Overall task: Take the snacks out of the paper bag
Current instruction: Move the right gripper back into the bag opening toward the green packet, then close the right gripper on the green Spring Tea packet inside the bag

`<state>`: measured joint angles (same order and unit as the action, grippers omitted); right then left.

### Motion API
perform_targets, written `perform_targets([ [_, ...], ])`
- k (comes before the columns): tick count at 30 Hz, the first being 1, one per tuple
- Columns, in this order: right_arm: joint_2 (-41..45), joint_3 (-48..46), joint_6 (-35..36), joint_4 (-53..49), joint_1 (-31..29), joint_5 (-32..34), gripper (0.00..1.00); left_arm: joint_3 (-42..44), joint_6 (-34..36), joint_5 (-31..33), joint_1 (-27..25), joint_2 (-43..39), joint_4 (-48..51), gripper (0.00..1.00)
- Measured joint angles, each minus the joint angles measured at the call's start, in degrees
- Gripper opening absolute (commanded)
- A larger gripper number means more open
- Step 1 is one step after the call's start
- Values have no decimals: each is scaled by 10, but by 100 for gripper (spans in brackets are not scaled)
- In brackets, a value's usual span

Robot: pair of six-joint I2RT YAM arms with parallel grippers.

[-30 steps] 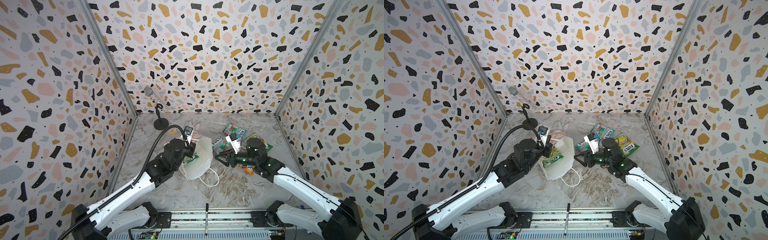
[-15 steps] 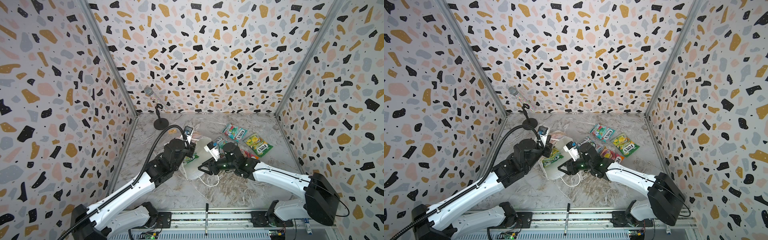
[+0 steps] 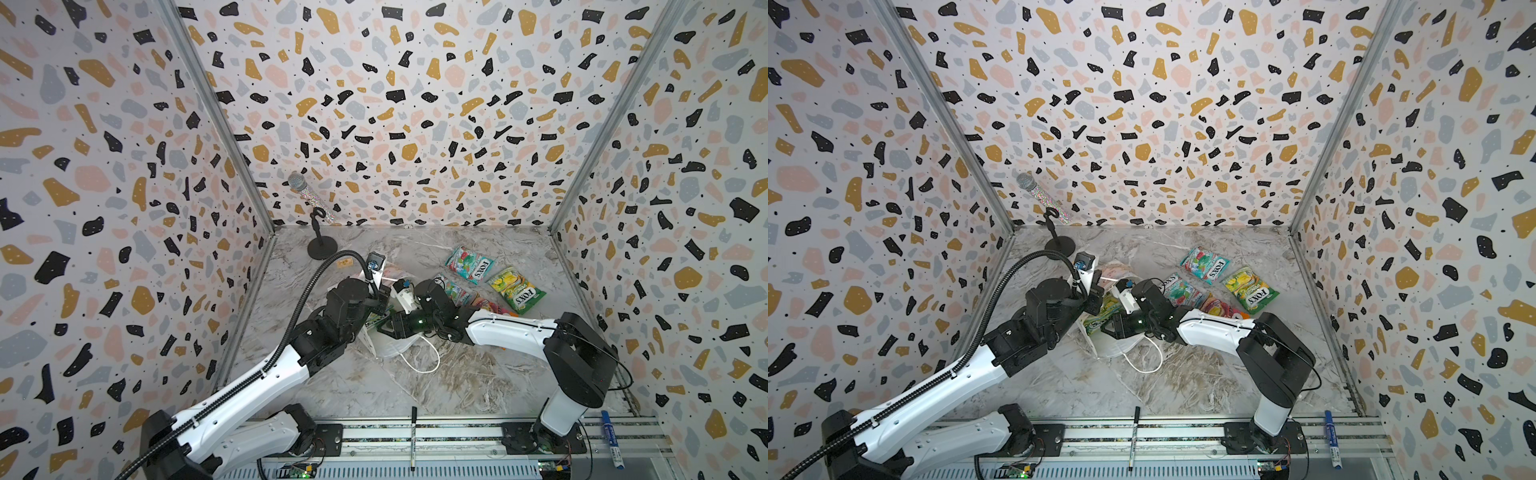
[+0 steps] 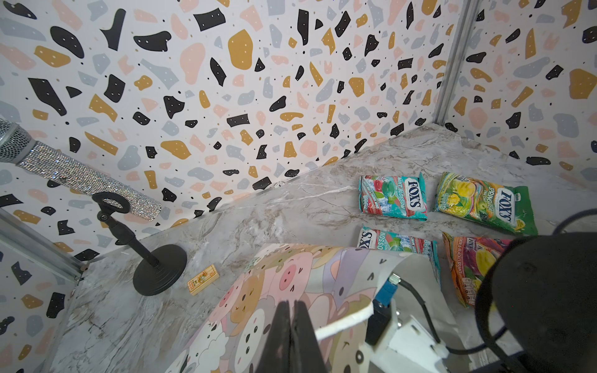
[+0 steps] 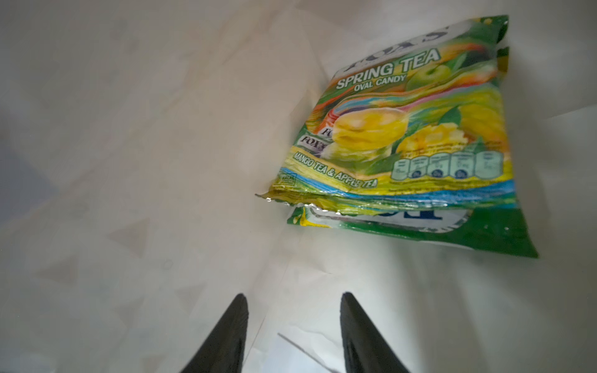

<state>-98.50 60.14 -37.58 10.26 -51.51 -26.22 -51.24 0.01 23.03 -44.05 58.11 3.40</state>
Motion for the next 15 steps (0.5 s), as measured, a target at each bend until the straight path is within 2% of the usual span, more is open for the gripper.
perform_targets([
  [15, -58, 52, -97, -23, -2, 105, 49, 0, 0, -8, 0, -2, 0, 0],
])
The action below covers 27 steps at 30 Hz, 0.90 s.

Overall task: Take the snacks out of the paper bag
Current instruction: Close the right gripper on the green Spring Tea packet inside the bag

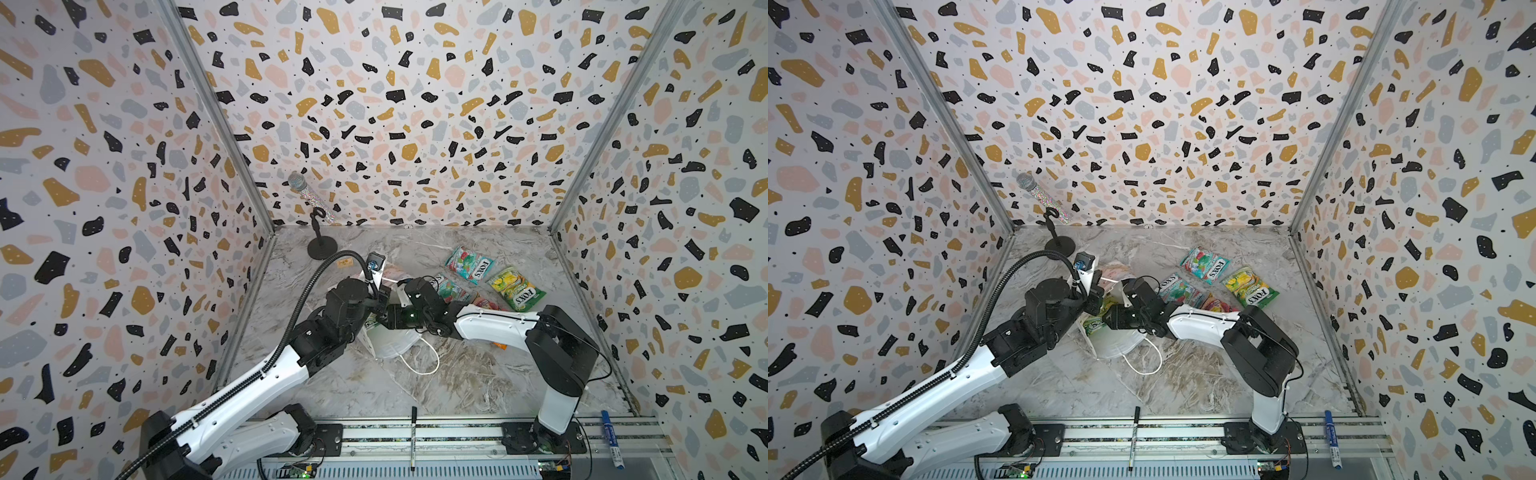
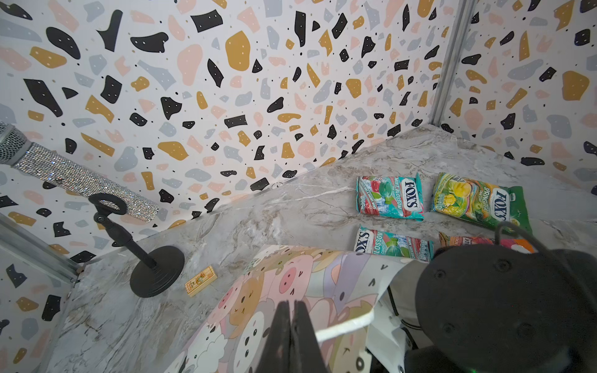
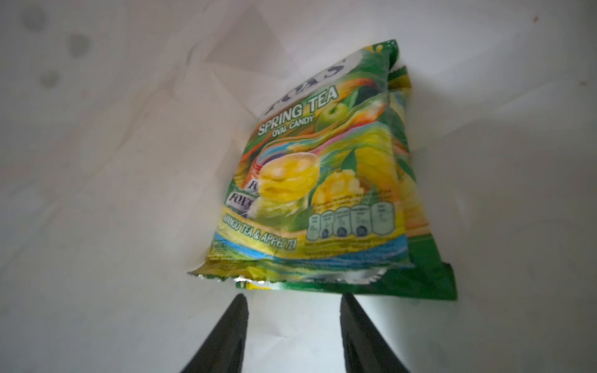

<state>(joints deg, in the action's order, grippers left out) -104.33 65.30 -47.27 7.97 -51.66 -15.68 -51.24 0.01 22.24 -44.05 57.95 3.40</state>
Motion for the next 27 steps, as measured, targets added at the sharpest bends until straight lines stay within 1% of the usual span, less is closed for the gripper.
perform_targets([
  [5, -12, 15, -19, -7, -1, 20, 49, 0, 0, -8, 0, 0, 0, 0],
  [16, -45, 33, -57, -1, -1, 34, 47, 0, 0, -19, 0, 0, 0, 0],
  [22, -65, 35, -83, 55, -1, 25, 44, 0, 0, -22, 0, 0, 0, 0],
  [25, -80, 35, -97, 79, -1, 22, 37, 0, 0, -22, 0, 0, 0, 0],
  [26, -83, 35, -102, 86, -1, 21, 33, 1, 0, -22, 0, -1, 0, 0],
  [27, -87, 35, -105, 92, -1, 20, 28, 1, 0, -22, 0, -1, 0, 0],
])
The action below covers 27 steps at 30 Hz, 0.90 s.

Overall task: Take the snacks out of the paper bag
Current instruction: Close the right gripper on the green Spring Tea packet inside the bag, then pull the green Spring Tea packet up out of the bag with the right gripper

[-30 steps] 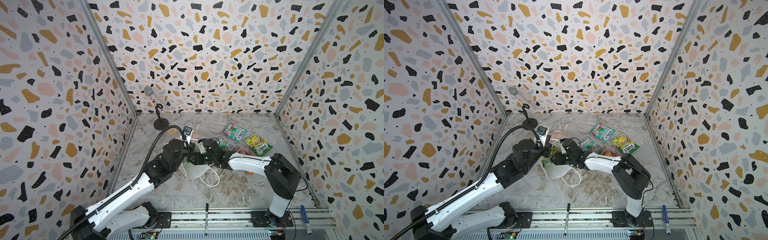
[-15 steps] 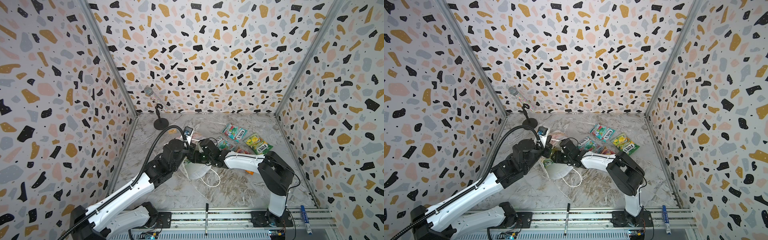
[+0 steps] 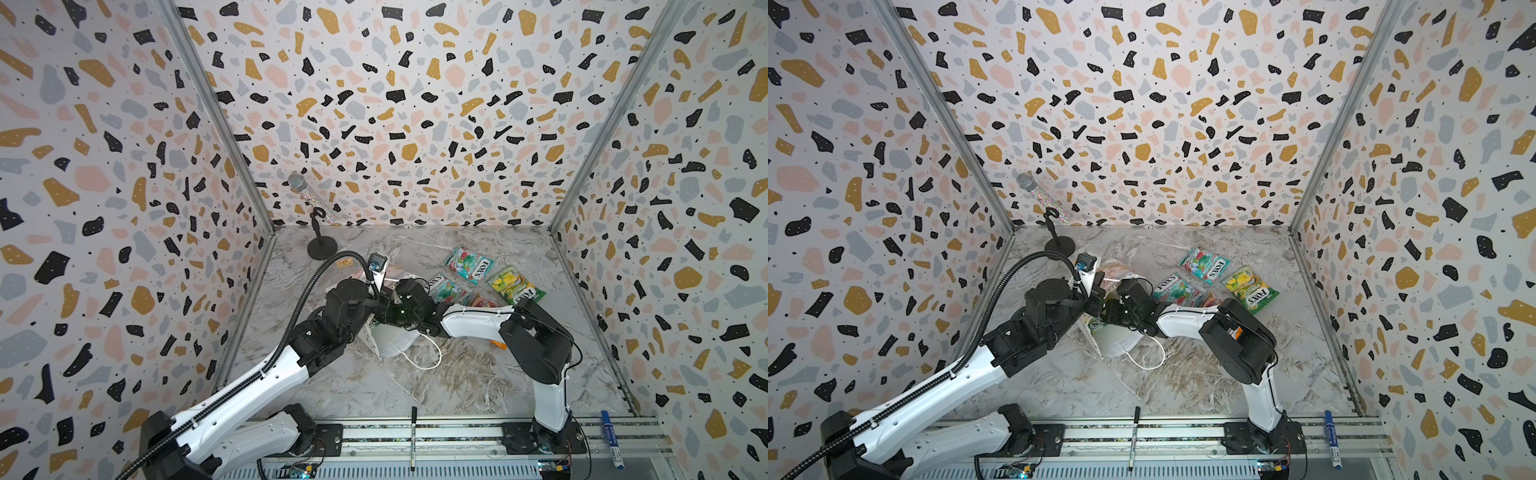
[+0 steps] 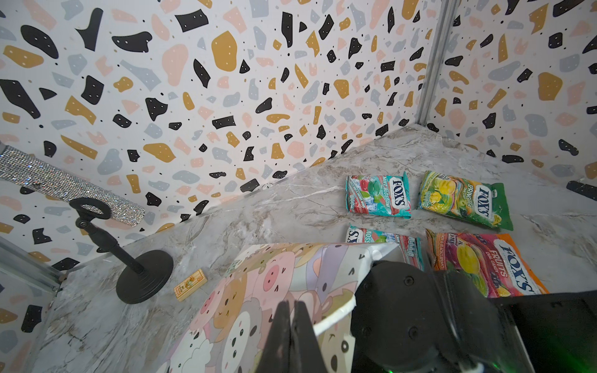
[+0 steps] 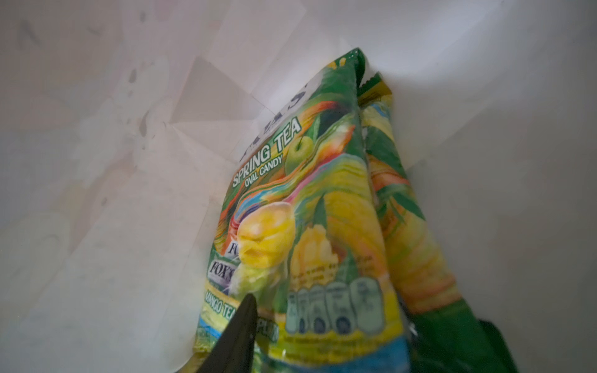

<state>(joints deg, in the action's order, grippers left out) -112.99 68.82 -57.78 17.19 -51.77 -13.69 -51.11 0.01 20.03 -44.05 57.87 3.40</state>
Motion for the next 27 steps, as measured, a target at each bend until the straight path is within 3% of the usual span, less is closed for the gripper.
perform_targets([
  [3, -3, 0, -9, 16, 0, -3, 6, 1, 0, 3, 0, 0, 0, 0],
  [5, -3, 0, -10, 30, -1, -7, 0, 3, 0, 9, 0, 0, 0, 0],
  [15, 11, -26, 16, 59, -2, -37, 0, 3, 0, 38, 0, 0, 0, 0],
  [27, 116, -53, 107, 8, -7, -61, 0, 3, 0, 63, 0, 10, 0, 0],
])
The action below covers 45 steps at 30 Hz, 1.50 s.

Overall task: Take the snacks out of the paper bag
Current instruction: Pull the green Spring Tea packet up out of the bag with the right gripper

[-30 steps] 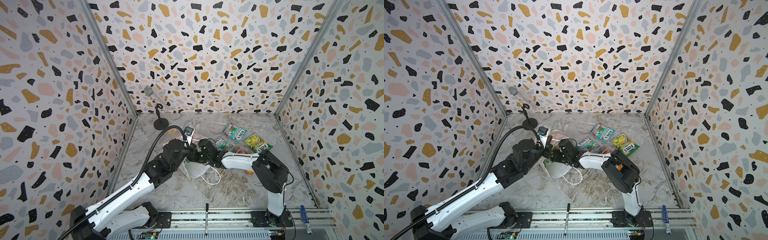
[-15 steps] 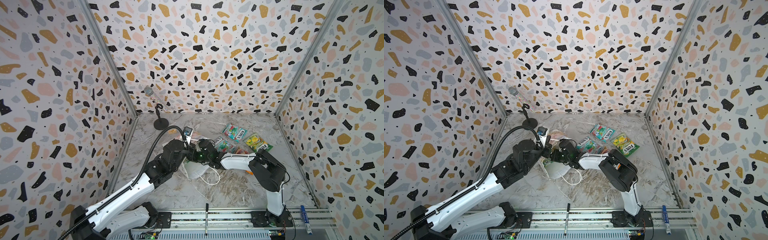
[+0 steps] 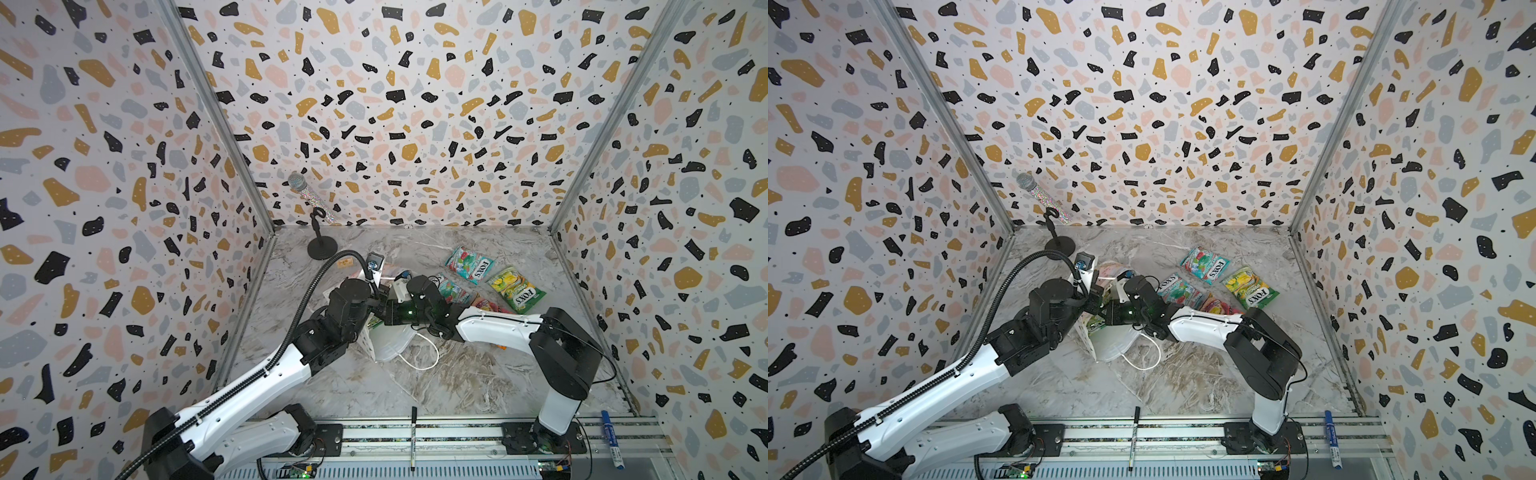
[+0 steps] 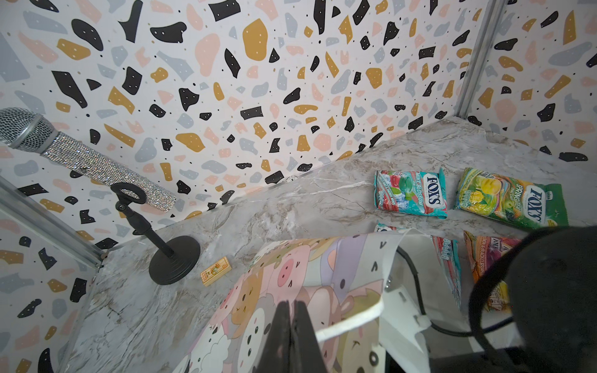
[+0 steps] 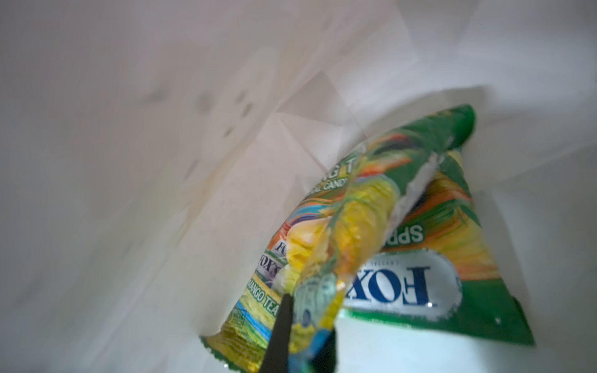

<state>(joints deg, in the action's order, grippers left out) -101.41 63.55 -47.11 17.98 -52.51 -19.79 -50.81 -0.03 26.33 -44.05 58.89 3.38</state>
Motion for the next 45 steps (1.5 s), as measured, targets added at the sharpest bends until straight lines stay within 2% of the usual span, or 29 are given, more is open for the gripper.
perform_targets([
  [12, 103, -42, 116, -61, -1, -13, 0, 0, 0, 11, 0, 2, 0, 0],
  [19, 171, -43, 162, -107, -1, 6, 0, 0, 0, 10, 0, 8, 0, 0],
  [39, 353, -42, 231, -241, 25, 99, 0, 0, 3, 1, 0, 9, 1, 0],
  [45, 414, -42, 236, -266, 69, 119, 0, 0, 6, -9, 0, 6, 7, 0],
])
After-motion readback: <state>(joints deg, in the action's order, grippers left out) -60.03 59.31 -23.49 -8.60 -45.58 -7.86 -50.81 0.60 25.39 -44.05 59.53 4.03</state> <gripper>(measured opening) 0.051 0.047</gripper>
